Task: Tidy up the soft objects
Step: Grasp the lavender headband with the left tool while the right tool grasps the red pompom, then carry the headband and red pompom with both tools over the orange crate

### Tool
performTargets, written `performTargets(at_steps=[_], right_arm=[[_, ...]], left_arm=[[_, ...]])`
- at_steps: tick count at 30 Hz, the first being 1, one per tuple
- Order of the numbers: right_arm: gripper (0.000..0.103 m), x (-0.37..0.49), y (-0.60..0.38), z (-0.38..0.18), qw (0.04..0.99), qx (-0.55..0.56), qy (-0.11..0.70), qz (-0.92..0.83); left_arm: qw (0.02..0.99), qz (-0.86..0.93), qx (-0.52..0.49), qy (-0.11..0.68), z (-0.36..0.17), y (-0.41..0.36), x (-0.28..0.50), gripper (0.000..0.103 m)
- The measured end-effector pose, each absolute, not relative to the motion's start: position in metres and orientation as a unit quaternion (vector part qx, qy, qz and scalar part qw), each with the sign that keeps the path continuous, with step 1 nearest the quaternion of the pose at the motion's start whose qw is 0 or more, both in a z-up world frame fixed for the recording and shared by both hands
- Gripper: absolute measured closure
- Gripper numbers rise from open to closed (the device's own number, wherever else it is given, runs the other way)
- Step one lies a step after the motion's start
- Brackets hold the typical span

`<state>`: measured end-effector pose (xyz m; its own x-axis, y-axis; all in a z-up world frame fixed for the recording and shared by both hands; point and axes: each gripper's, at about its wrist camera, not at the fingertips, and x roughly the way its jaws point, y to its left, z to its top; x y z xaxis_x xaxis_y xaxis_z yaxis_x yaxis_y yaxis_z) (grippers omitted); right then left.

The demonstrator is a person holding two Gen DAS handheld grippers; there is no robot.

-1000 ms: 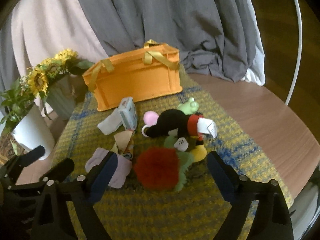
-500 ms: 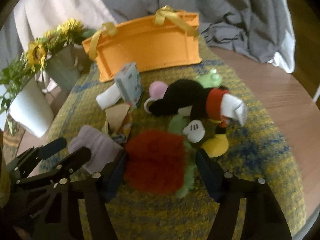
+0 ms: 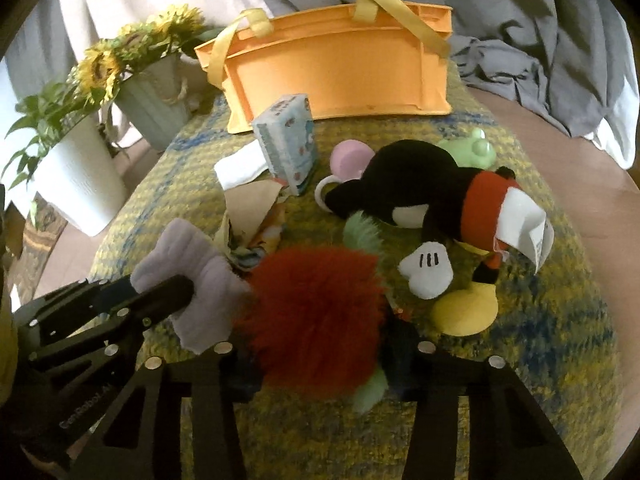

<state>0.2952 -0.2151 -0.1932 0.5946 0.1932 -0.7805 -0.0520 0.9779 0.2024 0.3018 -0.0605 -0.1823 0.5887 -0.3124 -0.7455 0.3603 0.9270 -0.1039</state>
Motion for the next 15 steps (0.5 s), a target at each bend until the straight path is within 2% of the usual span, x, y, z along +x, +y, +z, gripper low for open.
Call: performTargets(at_steps=[15], right_arm=[[0.058, 0.28, -0.217, -0.136, 0.919, 0.074, 0.381, 0.074]], left_arm=[[0.921, -0.173, 0.036, 0.347, -0.126, -0.056, 0.287, 0.08]])
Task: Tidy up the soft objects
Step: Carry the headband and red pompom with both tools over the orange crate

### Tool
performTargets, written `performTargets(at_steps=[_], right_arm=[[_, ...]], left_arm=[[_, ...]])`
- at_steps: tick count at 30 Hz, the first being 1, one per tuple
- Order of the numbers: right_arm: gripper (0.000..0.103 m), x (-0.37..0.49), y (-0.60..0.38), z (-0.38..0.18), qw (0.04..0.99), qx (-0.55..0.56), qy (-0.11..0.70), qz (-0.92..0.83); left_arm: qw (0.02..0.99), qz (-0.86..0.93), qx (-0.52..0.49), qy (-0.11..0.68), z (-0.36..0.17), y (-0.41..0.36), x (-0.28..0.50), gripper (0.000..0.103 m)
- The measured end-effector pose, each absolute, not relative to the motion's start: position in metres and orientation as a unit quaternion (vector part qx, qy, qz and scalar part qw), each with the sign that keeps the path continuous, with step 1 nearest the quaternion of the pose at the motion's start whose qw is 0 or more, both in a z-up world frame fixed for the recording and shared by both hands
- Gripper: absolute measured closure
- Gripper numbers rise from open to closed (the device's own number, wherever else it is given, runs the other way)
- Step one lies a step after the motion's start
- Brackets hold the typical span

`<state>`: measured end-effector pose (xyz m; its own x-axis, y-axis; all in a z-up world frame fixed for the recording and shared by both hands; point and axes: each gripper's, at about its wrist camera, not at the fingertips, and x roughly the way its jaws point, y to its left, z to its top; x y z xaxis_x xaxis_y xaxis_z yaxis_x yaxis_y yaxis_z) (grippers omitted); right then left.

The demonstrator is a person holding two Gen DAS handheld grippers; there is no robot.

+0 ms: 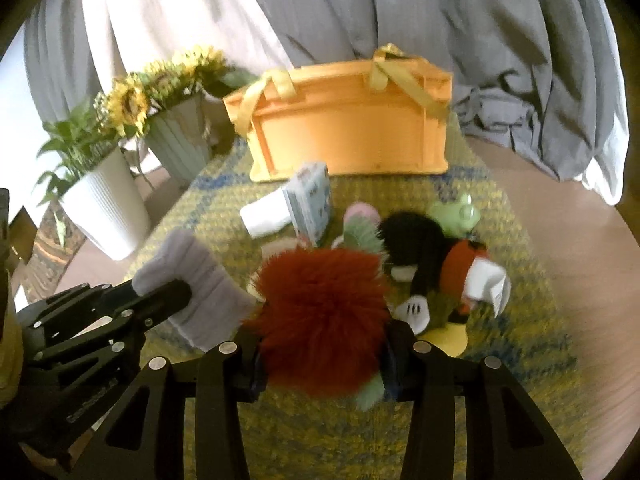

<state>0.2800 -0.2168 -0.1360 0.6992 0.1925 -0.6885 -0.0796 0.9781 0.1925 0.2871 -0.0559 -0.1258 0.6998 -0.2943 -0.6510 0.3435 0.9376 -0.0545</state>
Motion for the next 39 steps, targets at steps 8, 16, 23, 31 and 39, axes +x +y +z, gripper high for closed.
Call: performTargets(at_steps=[8, 16, 23, 31, 39], right_arm=[[0.058, 0.279, -0.219, -0.096, 0.939, 0.066, 0.329, 0.067], [0.058, 0.283, -0.219, -0.066, 0.956, 0.054, 0.282, 0.061], [0.058, 0.29, -0.223, -0.047, 0.966, 0.051, 0.246, 0.059], [0.058, 0.299, -0.228, -0.024, 0.976, 0.049, 0.202, 0.065], [0.058, 0.315, -0.231, -0.005, 0.982, 0.052, 0.167, 0.066]], left_arm=[[0.938, -0.172, 0.031, 0.3, -0.094, -0.055, 0.287, 0.08], [0.951, -0.172, 0.029, 0.256, -0.067, -0.056, 0.292, 0.08], [0.959, -0.169, 0.025, 0.226, -0.048, -0.059, 0.297, 0.08], [0.969, -0.162, 0.018, 0.186, -0.024, -0.059, 0.306, 0.08], [0.976, -0.156, 0.015, 0.151, -0.004, -0.059, 0.318, 0.08]])
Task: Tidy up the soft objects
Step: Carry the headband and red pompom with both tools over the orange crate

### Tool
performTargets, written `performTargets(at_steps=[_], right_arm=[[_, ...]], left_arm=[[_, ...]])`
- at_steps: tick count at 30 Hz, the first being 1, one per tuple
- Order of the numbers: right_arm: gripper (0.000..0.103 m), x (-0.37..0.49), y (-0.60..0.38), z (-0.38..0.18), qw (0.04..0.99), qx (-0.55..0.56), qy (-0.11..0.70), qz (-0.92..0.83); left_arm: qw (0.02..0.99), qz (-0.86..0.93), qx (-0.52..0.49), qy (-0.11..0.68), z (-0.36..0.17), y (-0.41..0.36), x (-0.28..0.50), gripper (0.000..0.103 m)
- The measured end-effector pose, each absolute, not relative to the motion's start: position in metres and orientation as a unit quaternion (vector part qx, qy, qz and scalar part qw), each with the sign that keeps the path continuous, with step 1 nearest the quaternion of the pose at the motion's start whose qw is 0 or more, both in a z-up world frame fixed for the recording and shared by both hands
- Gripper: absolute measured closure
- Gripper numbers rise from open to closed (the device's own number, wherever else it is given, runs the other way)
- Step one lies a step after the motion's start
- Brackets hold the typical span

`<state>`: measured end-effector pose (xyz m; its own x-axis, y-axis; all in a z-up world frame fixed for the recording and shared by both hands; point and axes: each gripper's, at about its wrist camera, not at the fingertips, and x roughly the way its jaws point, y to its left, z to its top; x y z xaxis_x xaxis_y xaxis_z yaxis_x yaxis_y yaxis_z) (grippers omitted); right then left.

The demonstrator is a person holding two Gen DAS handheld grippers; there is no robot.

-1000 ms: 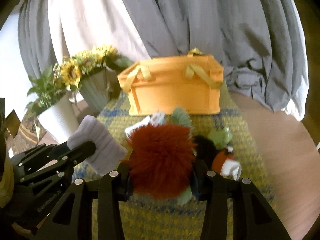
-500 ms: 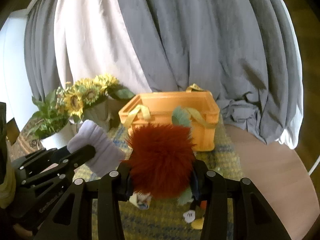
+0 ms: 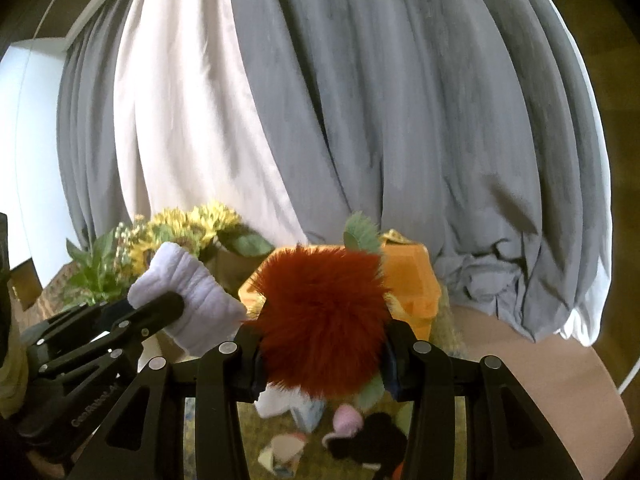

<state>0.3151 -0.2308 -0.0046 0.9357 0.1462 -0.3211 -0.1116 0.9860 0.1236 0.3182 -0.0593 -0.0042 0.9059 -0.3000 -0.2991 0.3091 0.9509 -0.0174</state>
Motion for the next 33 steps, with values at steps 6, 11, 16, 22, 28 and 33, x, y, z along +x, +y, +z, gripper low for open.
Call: performTargets(at_steps=[6, 11, 16, 22, 28, 33], right_arm=[[0.058, 0.329, -0.233, 0.005, 0.985, 0.052, 0.15, 0.064], [0.058, 0.345, -0.235, 0.011, 0.986, 0.051, 0.143, 0.062], [0.058, 0.366, -0.237, 0.015, 0.987, 0.05, 0.137, 0.063], [0.058, 0.391, -0.237, 0.017, 0.987, 0.051, 0.14, 0.057], [0.058, 0.425, -0.244, 0.016, 0.983, 0.063, 0.165, 0.048], [0.058, 0.449, -0.249, 0.015, 0.981, 0.062, 0.18, 0.036]], left_arm=[[0.98, -0.148, 0.017, 0.133, 0.006, -0.06, 0.332, 0.08], [0.982, -0.141, 0.019, 0.122, 0.012, -0.059, 0.349, 0.08], [0.984, -0.136, 0.022, 0.114, 0.016, -0.061, 0.366, 0.08], [0.985, -0.125, 0.029, 0.114, 0.02, -0.065, 0.392, 0.08], [0.984, -0.115, 0.042, 0.129, 0.019, -0.073, 0.421, 0.08], [0.981, -0.121, 0.041, 0.144, 0.018, -0.078, 0.446, 0.08]])
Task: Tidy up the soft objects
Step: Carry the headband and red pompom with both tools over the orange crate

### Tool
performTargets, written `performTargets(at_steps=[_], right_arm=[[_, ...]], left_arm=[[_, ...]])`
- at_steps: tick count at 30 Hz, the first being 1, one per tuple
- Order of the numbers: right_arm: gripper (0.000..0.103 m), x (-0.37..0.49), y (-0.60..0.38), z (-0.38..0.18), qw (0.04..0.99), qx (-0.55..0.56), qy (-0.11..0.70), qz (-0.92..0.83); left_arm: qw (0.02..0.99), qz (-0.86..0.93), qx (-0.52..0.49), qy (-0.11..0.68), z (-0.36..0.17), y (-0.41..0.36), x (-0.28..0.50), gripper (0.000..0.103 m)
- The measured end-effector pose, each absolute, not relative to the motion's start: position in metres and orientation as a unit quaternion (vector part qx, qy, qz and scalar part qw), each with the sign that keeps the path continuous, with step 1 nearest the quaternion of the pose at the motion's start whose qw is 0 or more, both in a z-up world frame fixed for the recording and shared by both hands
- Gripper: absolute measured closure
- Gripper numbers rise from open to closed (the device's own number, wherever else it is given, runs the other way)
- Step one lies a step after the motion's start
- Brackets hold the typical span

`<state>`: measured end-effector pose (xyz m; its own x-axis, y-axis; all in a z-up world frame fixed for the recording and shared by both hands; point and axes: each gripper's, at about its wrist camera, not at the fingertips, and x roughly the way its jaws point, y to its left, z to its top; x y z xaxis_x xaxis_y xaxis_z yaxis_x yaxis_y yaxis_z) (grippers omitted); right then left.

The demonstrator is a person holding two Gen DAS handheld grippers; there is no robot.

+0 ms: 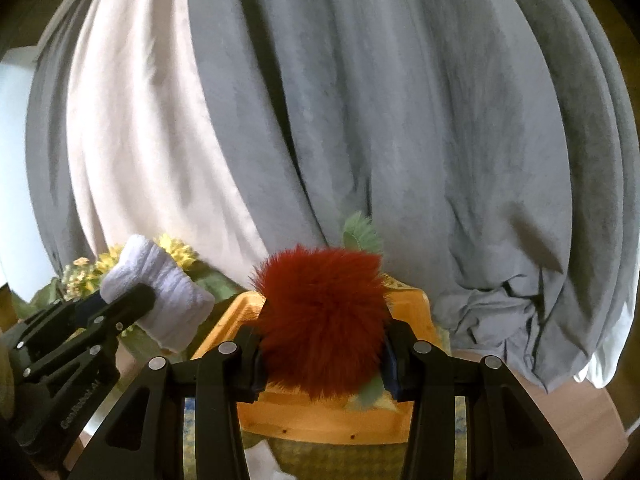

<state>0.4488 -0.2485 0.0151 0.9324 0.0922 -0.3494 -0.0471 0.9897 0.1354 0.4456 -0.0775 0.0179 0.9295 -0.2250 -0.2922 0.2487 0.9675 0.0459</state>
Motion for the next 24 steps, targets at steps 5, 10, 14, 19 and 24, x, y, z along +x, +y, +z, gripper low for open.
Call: performTargets(at_steps=[5, 10, 14, 19, 24], right_arm=[[0.058, 0.477, -0.254, 0.012, 0.975, 0.071, 0.21, 0.034], [0.058, 0.504, -0.26, 0.006, 0.966, 0.088, 0.24, 0.032], [0.058, 0.523, -0.259, -0.003, 0.961, 0.076, 0.265, 0.032], [0.058, 0.543, -0.259, -0.018, 0.952, 0.065, 0.298, 0.033], [0.057, 0.563, -0.26, -0.037, 0.939, 0.059, 0.337, 0.041]], left_arm=[[0.976, -0.135, 0.026, 0.167, 0.019, -0.083, 0.468, 0.08], [0.971, -0.14, 0.035, 0.191, 0.014, -0.09, 0.495, 0.08], [0.965, -0.143, 0.043, 0.215, 0.003, -0.096, 0.515, 0.08], [0.953, -0.147, 0.057, 0.26, -0.019, -0.106, 0.542, 0.08], [0.941, -0.143, 0.067, 0.3, -0.039, -0.113, 0.562, 0.08]])
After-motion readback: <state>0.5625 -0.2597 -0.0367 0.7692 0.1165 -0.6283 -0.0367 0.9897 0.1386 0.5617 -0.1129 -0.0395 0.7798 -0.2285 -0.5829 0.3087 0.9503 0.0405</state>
